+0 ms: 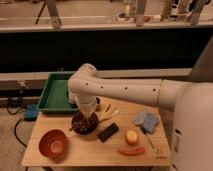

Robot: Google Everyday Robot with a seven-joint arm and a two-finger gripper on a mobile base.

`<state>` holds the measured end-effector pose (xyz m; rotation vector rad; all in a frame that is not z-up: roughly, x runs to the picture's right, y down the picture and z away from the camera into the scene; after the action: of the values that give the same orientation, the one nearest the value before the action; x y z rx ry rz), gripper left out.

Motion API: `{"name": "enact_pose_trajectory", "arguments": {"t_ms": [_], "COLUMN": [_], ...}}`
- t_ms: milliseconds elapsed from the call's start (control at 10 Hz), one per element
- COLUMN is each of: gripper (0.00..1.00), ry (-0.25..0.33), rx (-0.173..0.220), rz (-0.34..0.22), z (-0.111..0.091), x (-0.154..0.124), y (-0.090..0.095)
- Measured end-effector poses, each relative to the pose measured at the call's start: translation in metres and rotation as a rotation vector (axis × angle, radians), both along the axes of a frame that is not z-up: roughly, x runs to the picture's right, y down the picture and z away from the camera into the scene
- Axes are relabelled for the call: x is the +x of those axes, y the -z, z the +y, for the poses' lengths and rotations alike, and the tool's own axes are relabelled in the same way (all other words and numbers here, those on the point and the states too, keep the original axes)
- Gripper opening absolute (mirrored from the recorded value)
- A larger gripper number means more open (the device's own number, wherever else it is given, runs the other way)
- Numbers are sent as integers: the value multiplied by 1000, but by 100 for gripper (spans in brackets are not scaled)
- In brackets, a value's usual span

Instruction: Place grapes in red bowl

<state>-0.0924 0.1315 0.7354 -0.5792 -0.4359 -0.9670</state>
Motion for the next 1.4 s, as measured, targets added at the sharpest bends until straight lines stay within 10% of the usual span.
{"name": "enact_pose_trajectory", "arguments": {"t_ms": [900, 1400], "gripper": [80, 48], "ry": [-66, -24], "rx": [-42, -67], "rz": [-66, -54], "z": [11, 19], "x": [4, -3], "y": [-18, -25]}}
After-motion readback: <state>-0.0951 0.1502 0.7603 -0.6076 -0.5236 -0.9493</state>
